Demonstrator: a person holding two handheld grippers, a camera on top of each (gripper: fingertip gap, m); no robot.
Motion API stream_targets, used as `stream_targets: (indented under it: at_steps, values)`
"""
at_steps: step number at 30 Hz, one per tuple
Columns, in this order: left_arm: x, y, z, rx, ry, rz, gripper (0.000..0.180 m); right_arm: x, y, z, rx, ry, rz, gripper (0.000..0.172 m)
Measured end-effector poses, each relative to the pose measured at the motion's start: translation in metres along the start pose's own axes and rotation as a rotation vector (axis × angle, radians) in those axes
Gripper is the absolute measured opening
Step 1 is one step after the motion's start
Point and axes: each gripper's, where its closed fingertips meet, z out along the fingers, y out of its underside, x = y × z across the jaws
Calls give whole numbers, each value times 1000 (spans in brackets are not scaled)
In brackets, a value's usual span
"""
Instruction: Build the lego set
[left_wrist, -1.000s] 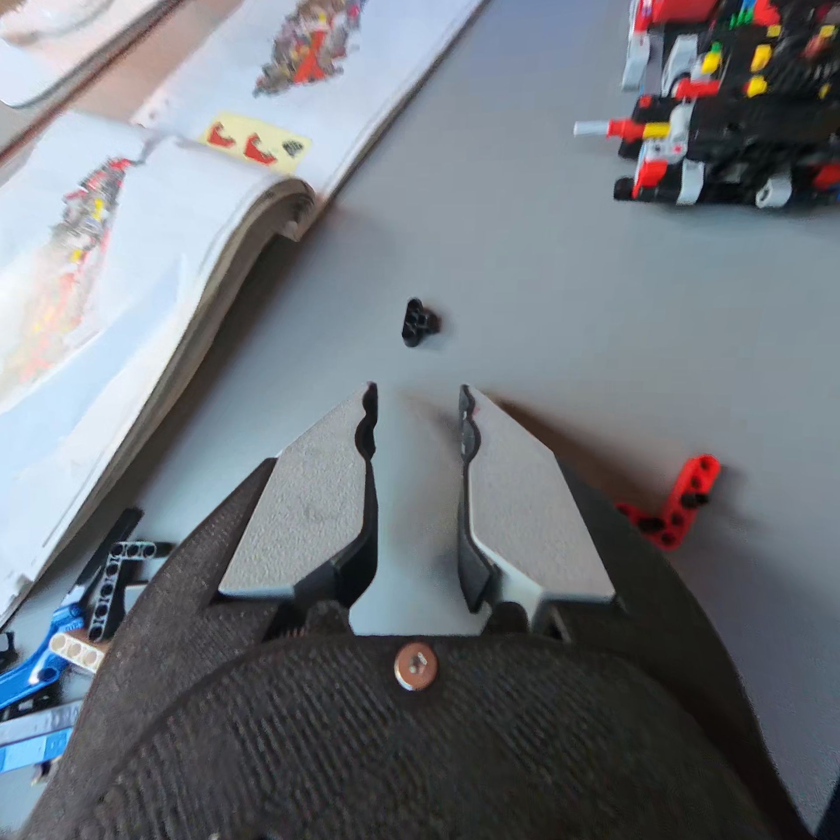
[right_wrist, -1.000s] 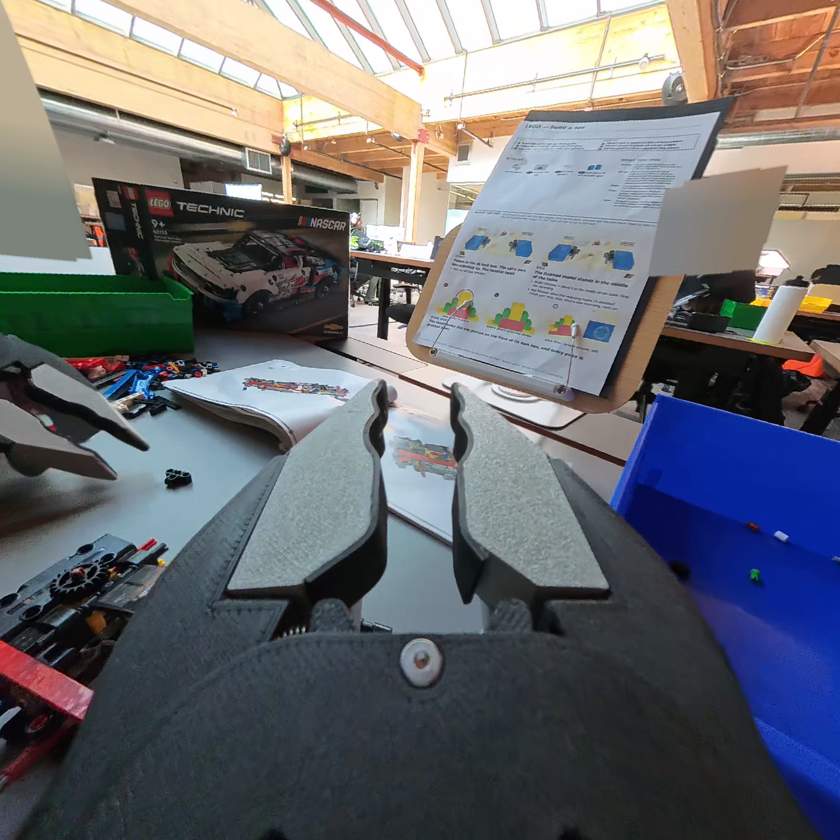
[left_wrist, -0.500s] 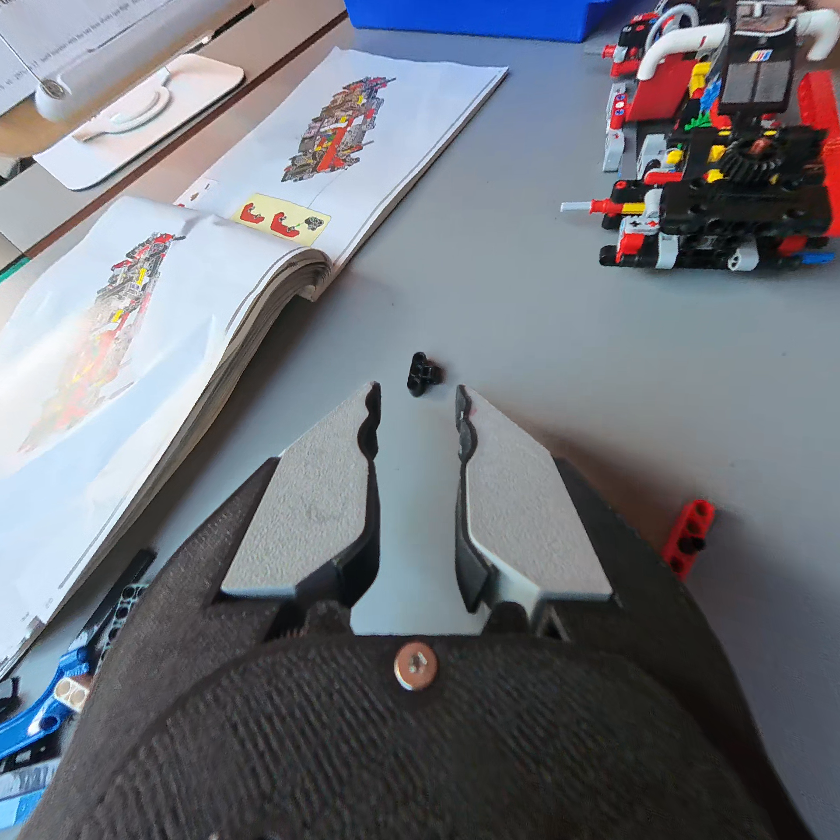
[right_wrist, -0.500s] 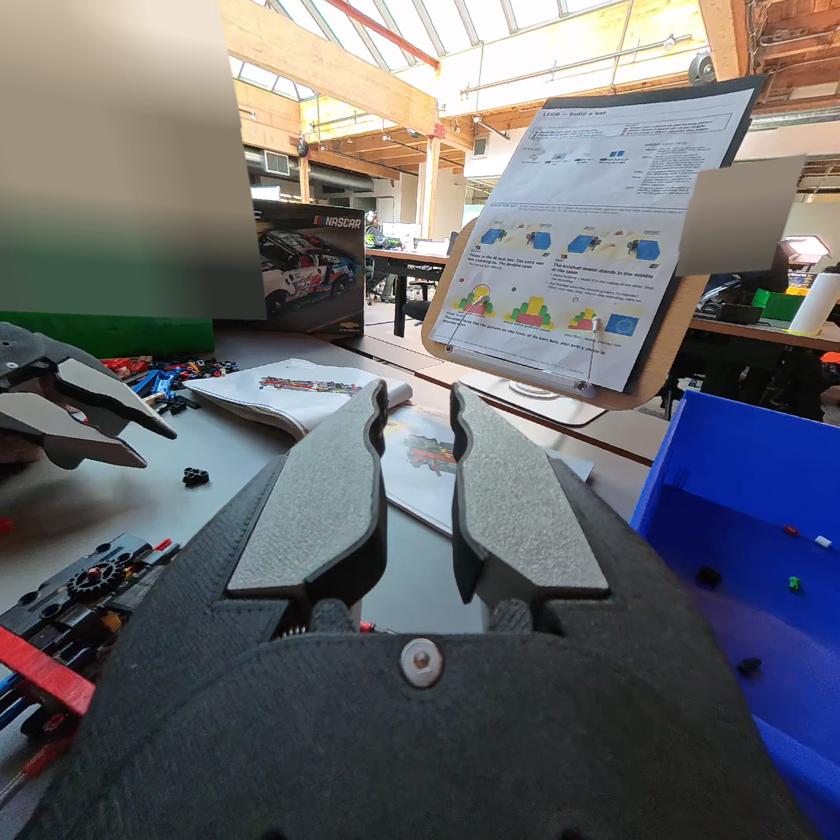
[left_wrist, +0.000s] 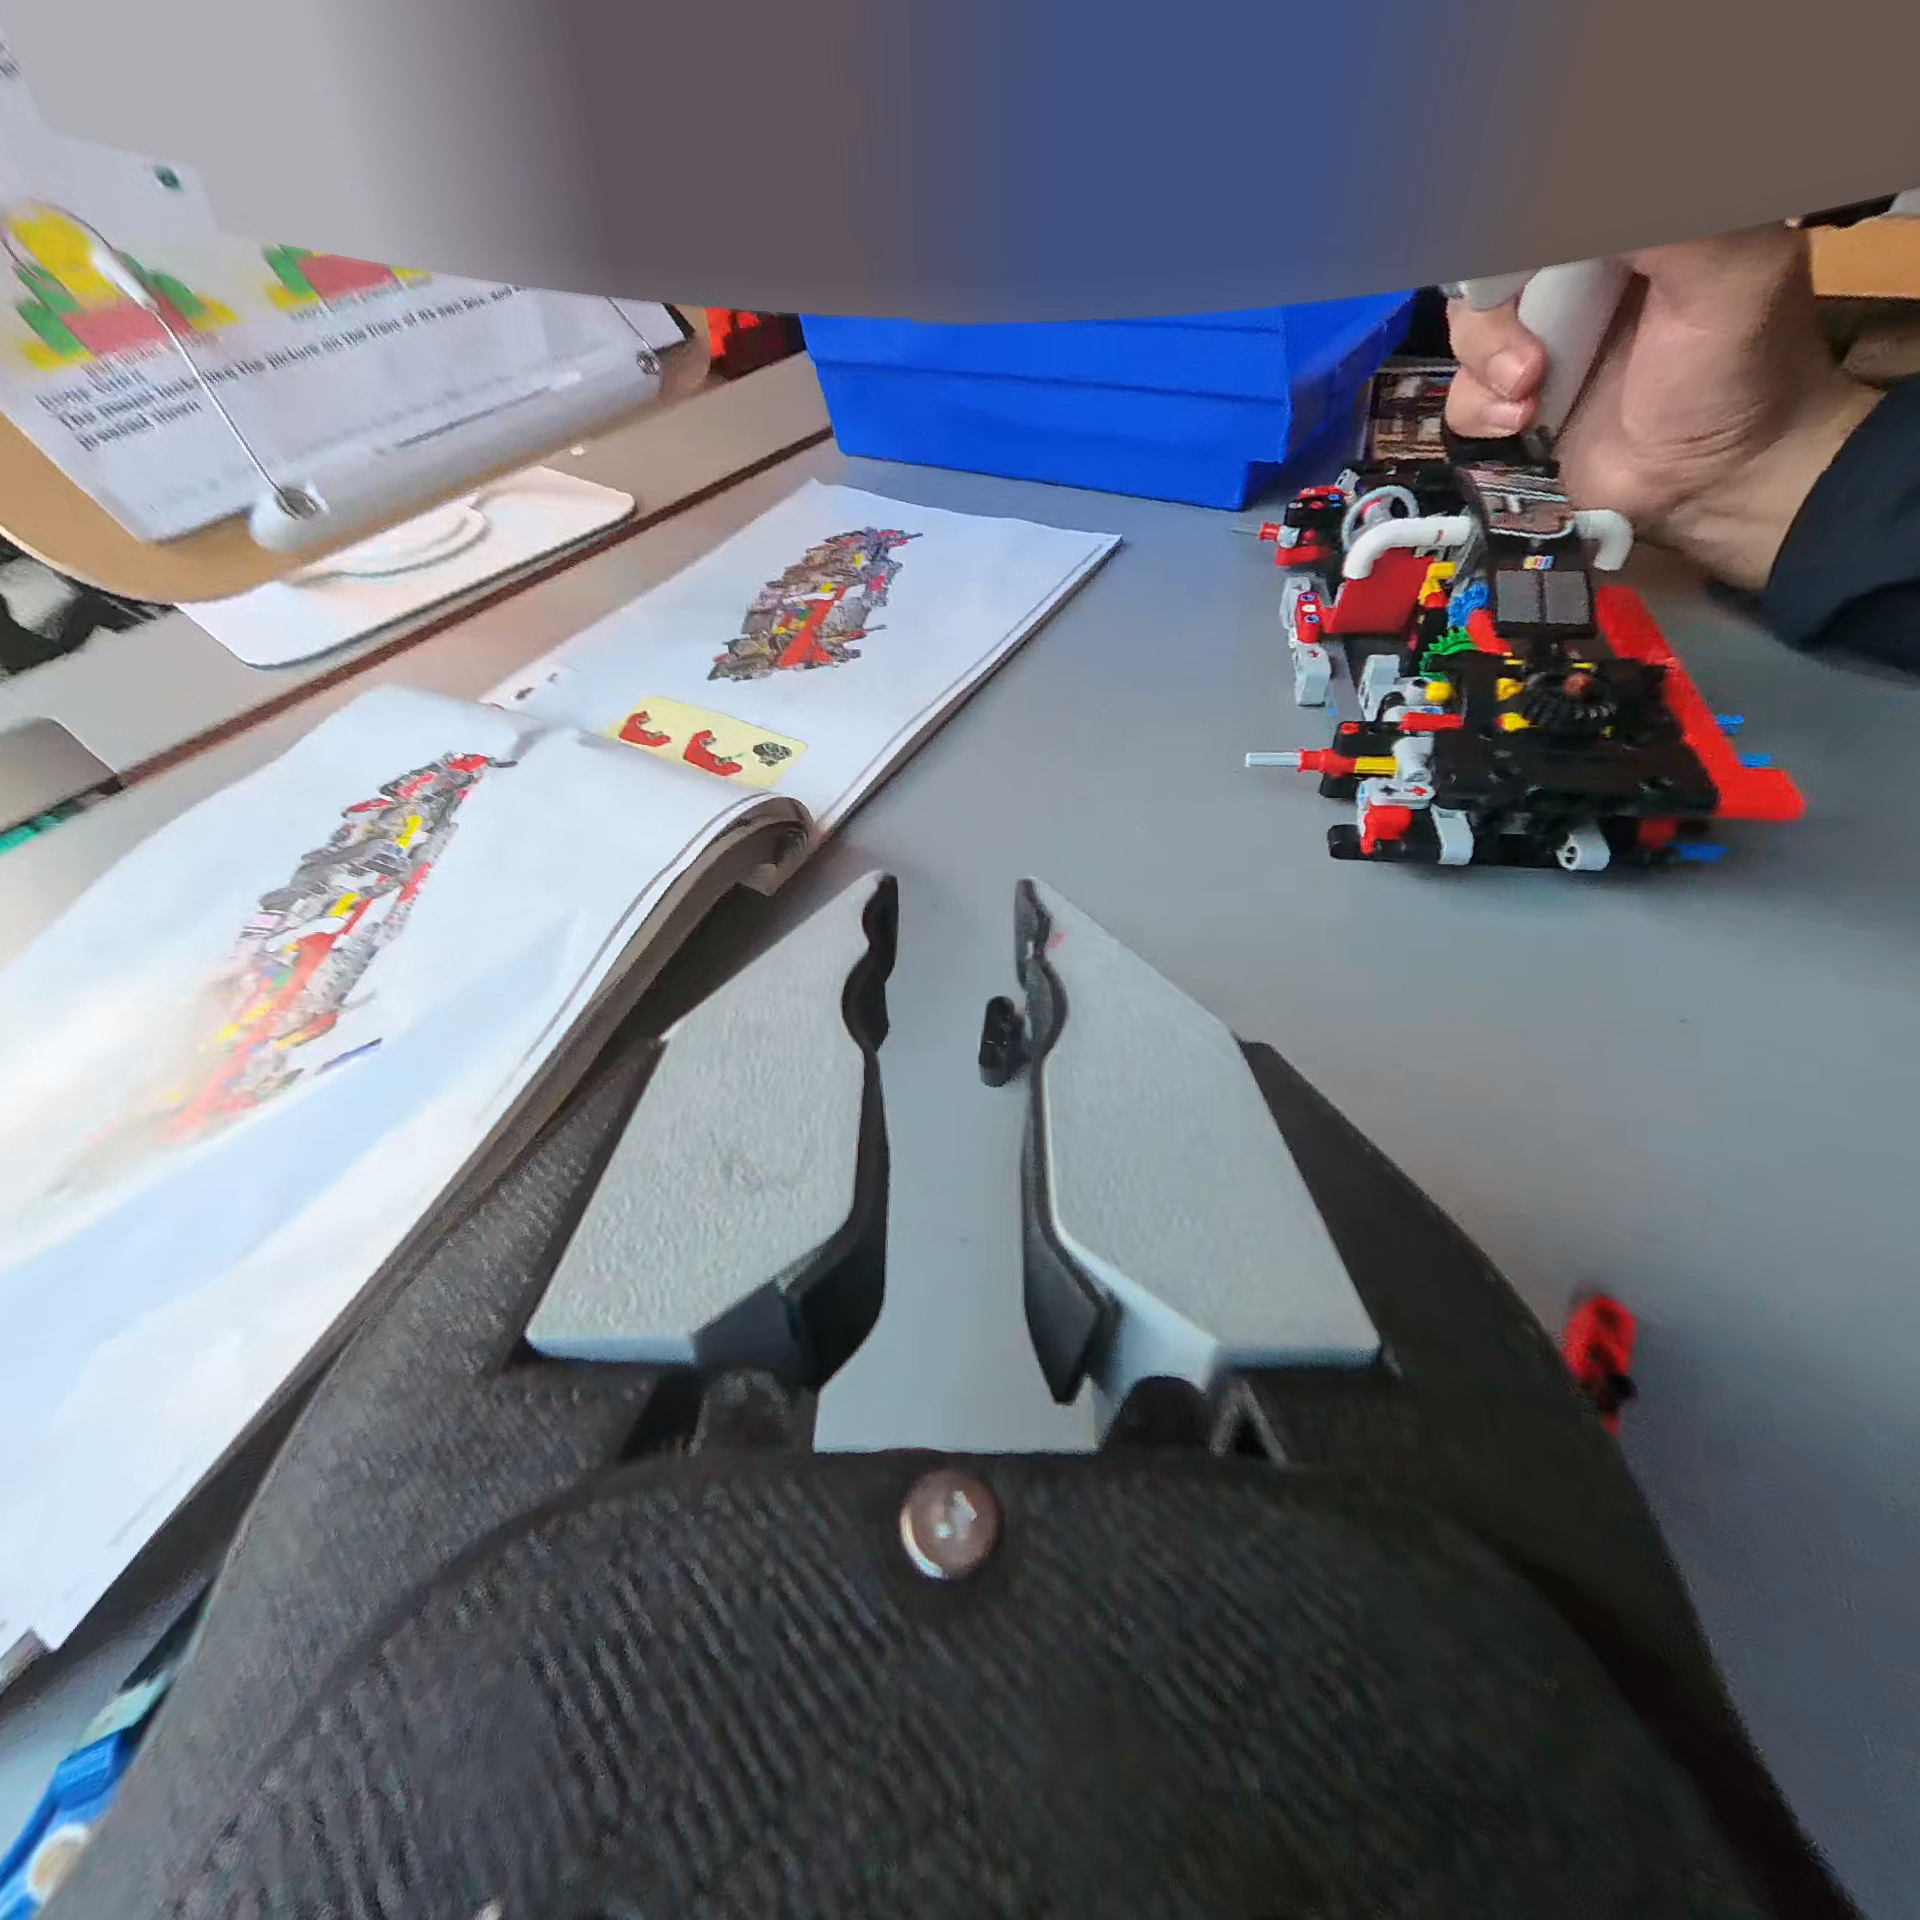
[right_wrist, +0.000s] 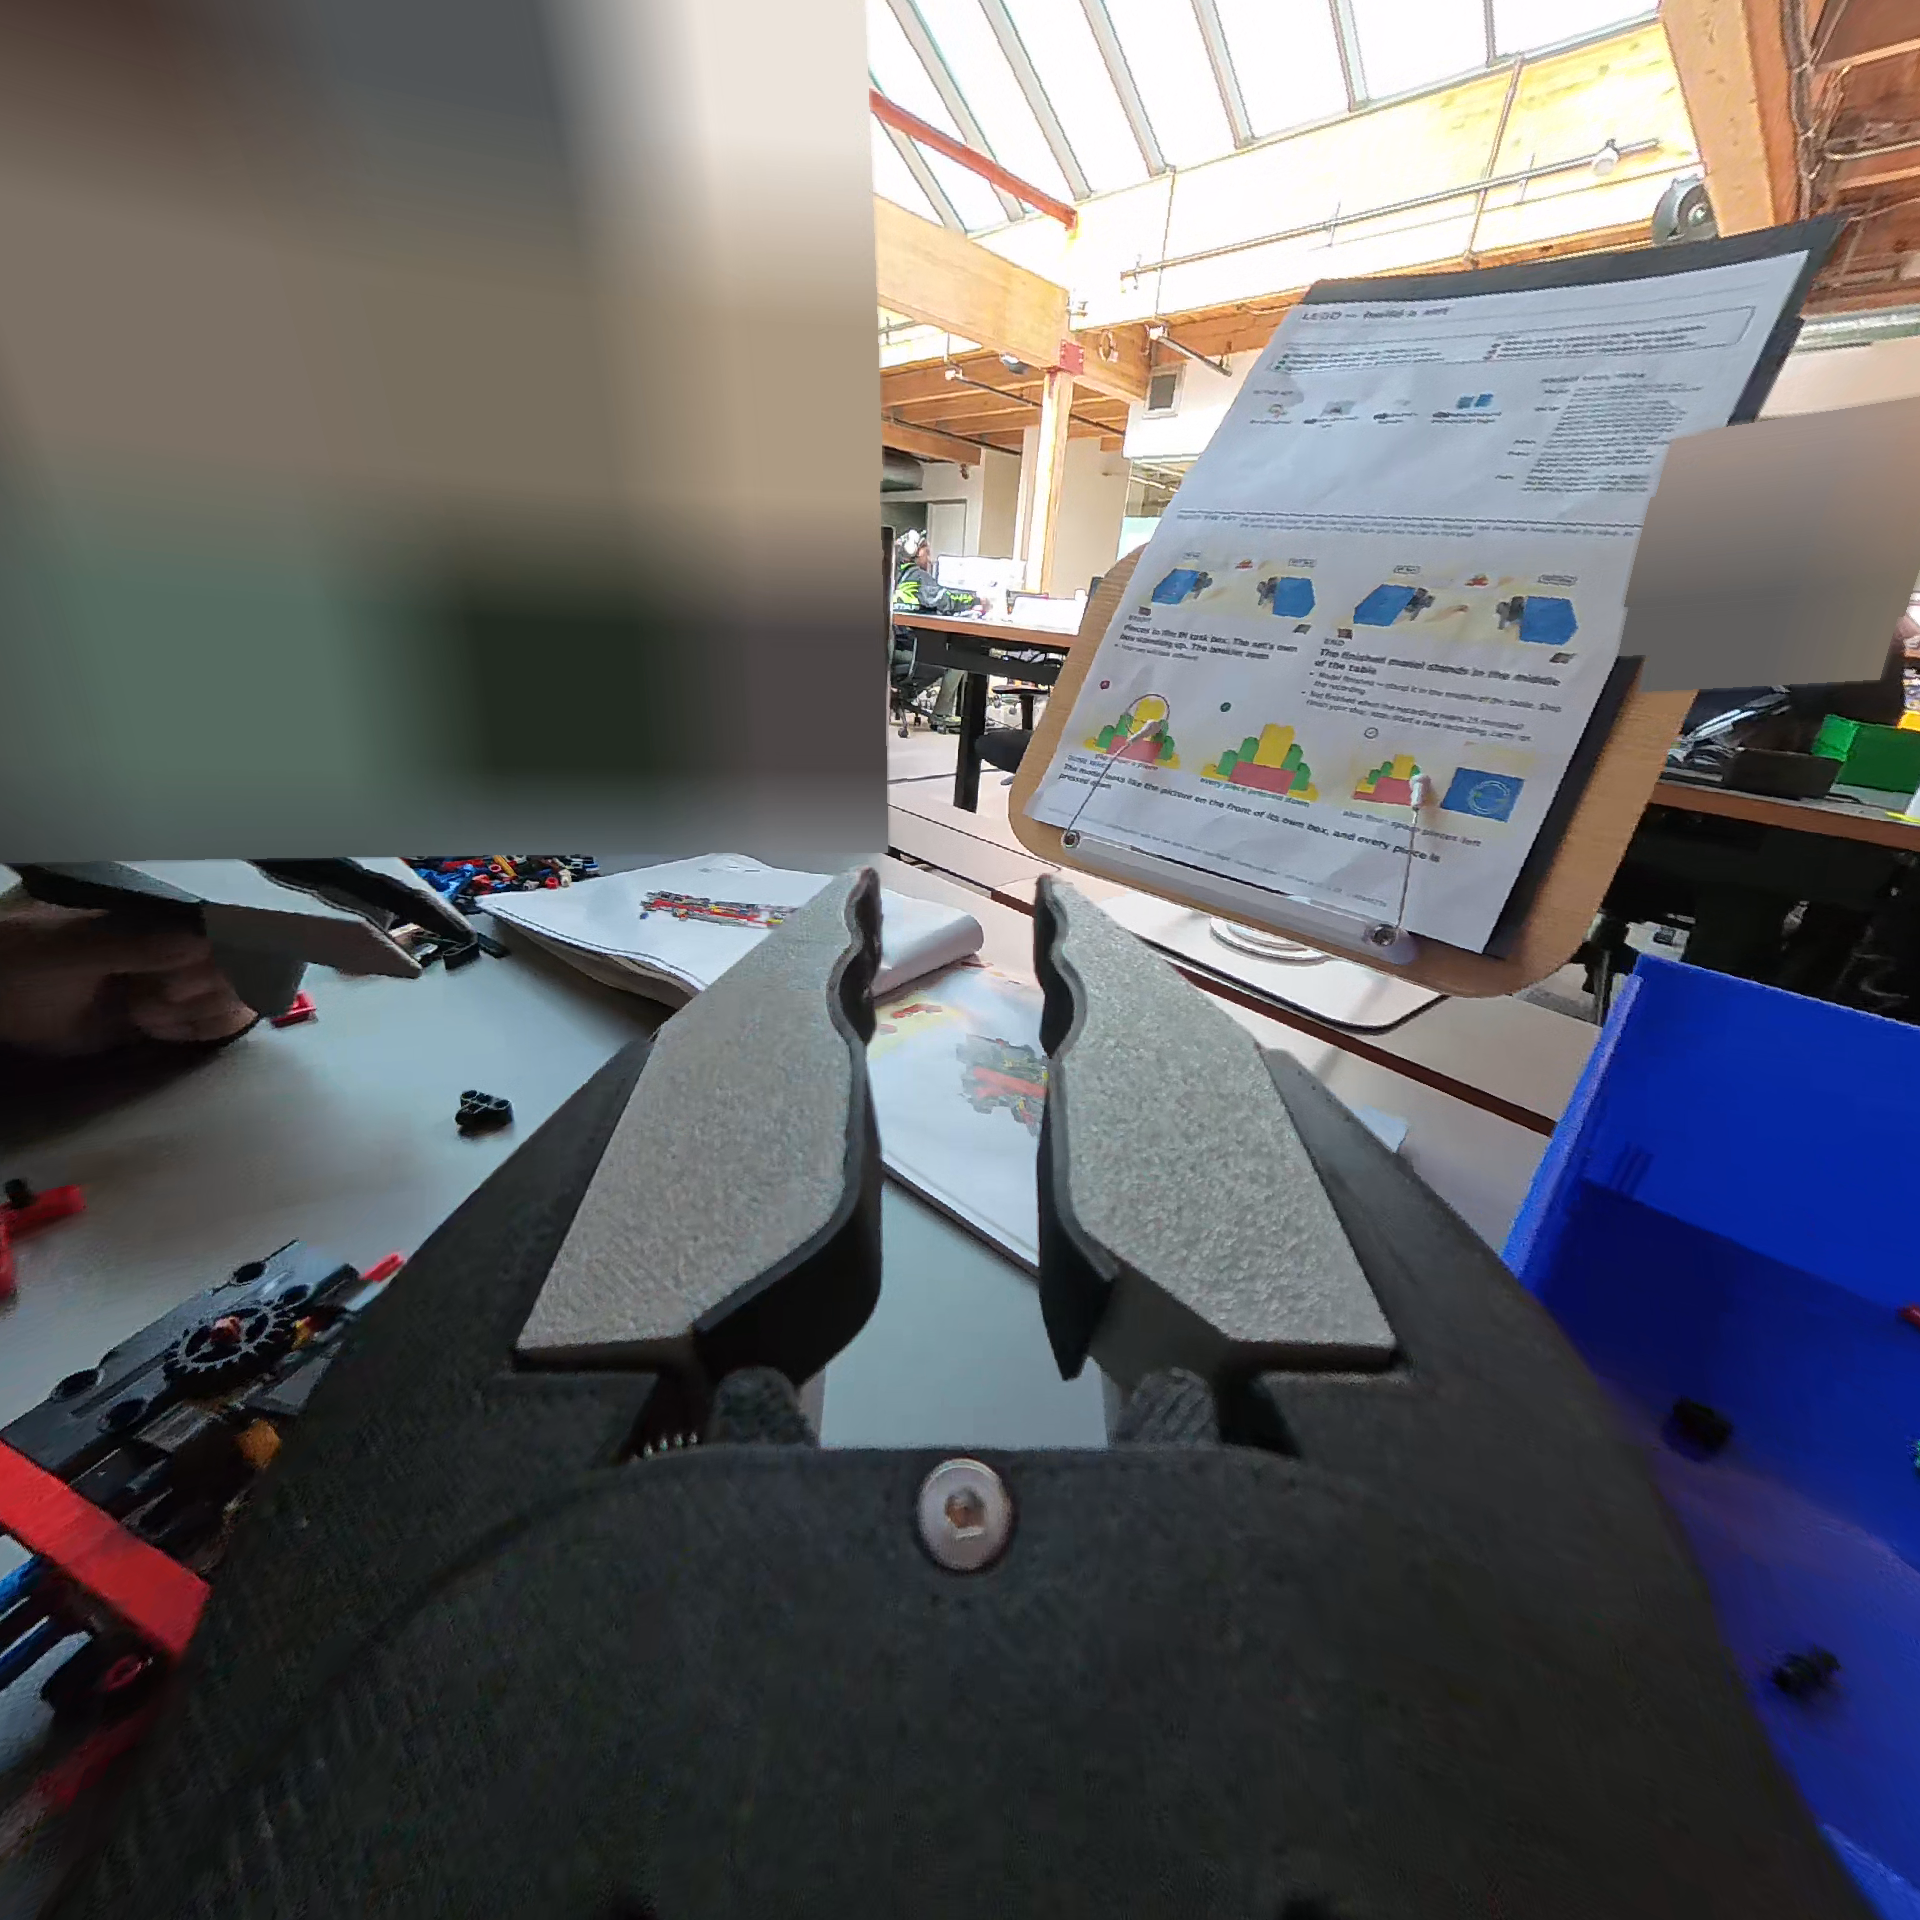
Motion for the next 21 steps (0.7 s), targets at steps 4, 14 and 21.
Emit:
stream_targets:
  at_steps: [4, 14, 21]
  values:
    - [-4, -3, -1, 19, -8, -27, 21, -6, -1, 1, -4, -2, -46, 24]
    - [-3, 10, 9, -85, -27, 4, 26, -10, -17, -12, 58, 17, -61, 25]
    - [6, 32, 18, -245, 63, -37, 35, -15, -15, -12, 47, 14, -72, 24]
